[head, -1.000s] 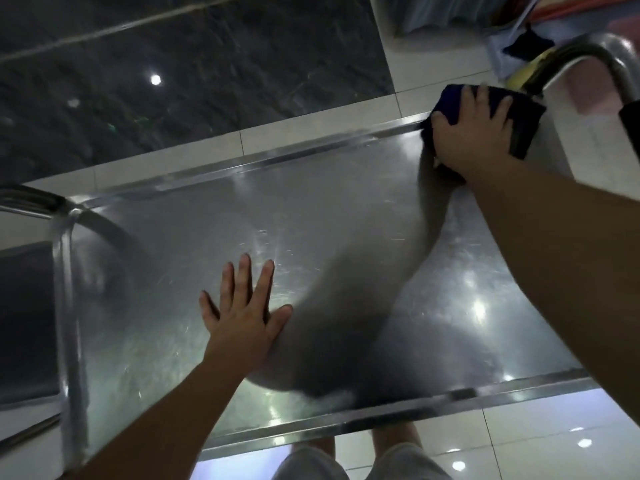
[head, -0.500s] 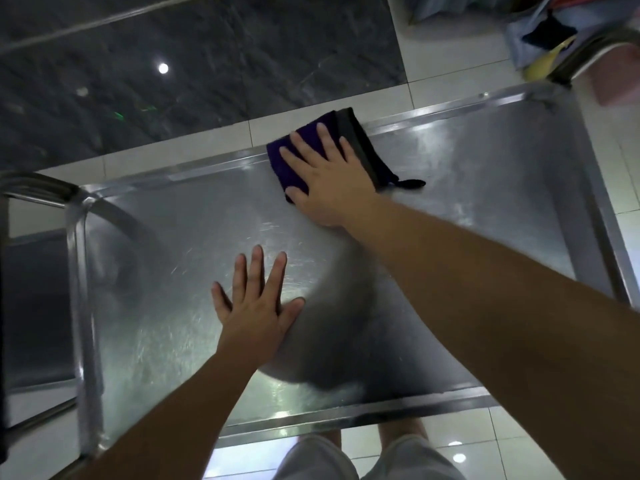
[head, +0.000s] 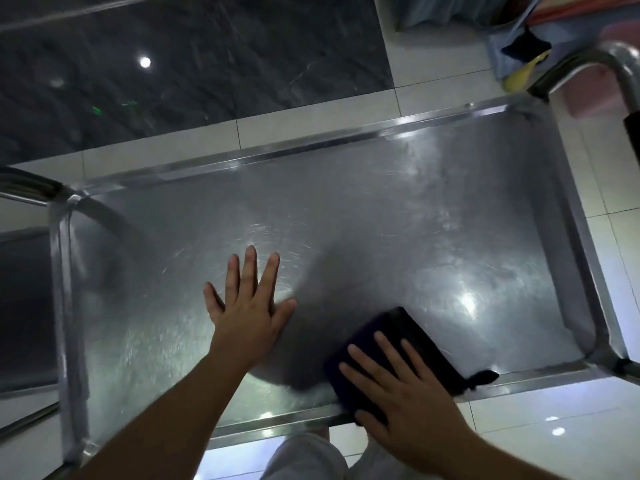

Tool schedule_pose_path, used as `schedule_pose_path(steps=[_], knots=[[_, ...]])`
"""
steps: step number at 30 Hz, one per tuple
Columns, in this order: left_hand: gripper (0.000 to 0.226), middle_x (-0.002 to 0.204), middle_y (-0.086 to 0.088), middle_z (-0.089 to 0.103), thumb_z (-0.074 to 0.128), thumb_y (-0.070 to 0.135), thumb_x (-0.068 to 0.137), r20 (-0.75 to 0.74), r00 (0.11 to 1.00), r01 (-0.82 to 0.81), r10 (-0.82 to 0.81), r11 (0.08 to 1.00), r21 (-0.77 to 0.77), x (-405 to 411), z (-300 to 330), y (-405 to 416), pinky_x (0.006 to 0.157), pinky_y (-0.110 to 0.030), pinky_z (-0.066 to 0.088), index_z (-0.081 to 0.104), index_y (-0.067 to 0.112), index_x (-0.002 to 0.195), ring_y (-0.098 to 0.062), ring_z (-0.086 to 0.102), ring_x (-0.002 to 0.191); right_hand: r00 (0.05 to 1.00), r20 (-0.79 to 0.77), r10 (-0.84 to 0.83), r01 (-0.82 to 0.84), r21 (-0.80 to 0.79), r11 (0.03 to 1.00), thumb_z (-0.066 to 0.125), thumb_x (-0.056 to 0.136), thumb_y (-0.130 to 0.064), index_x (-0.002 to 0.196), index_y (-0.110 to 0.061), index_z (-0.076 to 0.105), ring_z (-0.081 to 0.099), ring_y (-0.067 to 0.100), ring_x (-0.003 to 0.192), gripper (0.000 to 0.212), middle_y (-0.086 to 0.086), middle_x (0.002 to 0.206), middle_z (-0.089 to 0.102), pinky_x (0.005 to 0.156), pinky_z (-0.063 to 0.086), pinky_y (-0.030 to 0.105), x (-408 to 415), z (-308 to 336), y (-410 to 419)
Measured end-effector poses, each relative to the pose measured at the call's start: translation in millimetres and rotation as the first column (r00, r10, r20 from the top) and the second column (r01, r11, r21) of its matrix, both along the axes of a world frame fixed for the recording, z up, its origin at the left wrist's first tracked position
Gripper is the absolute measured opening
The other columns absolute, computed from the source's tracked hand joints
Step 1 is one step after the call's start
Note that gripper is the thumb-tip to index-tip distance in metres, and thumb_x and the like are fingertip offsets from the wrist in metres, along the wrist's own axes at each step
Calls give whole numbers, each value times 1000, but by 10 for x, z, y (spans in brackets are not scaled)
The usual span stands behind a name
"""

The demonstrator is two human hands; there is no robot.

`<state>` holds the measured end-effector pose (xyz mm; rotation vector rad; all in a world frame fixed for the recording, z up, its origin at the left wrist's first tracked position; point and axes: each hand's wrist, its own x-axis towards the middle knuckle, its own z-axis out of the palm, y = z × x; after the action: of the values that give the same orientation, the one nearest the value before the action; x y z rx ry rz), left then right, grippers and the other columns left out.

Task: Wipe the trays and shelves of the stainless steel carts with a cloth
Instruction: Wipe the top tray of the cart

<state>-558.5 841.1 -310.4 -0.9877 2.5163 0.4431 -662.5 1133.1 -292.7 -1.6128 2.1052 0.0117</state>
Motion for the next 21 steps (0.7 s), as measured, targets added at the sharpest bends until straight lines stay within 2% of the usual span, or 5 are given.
schedule_pose_path(steps=[3,8,12,16,21], knots=[[76,164,13,-36,8,81,91,5,1000,-4,4,1000,2,-19,-3,-18,118,-66,-11,-19,52,156,-18,-34,151,998,-30,-58,56,-56,997,52,92,-59,158,-40,37,20,31,157,70,-11,168,26,122,22,56,-582,-72,-468],[75,165,12,-34,8,81,91,10,1000,-3,3,1000,-8,-10,-8,-6,119,-66,-10,-18,53,156,-17,-32,152,920,-117,-375,375,-26,927,29,94,-65,162,-41,21,7,32,159,73,-8,172,14,125,7,57,-2017,-108,-1600],[75,163,14,-37,9,81,91,40,999,-7,8,1000,-13,-23,-7,-4,119,-65,-11,-23,54,153,-16,-35,151,934,-107,-342,347,30,937,27,98,-67,163,-44,2,-14,29,158,73,-10,173,-6,126,-2,58,-2678,-41,-2003],[75,163,15,-36,10,81,90,44,999,-16,17,1000,-11,-25,6,5,119,-64,-10,-22,55,153,-15,-36,150,939,-122,-322,326,12,945,30,94,-68,163,-44,10,-4,31,159,75,-9,173,2,126,4,59,-2389,-67,-1652],[76,163,14,-37,5,83,88,51,999,-18,18,1000,-7,-37,9,10,119,-64,-11,-22,54,154,-15,-36,150,958,-105,-267,263,-49,963,53,84,-57,159,-37,34,15,33,158,80,-6,170,23,123,19,61,-1220,-19,-285]])
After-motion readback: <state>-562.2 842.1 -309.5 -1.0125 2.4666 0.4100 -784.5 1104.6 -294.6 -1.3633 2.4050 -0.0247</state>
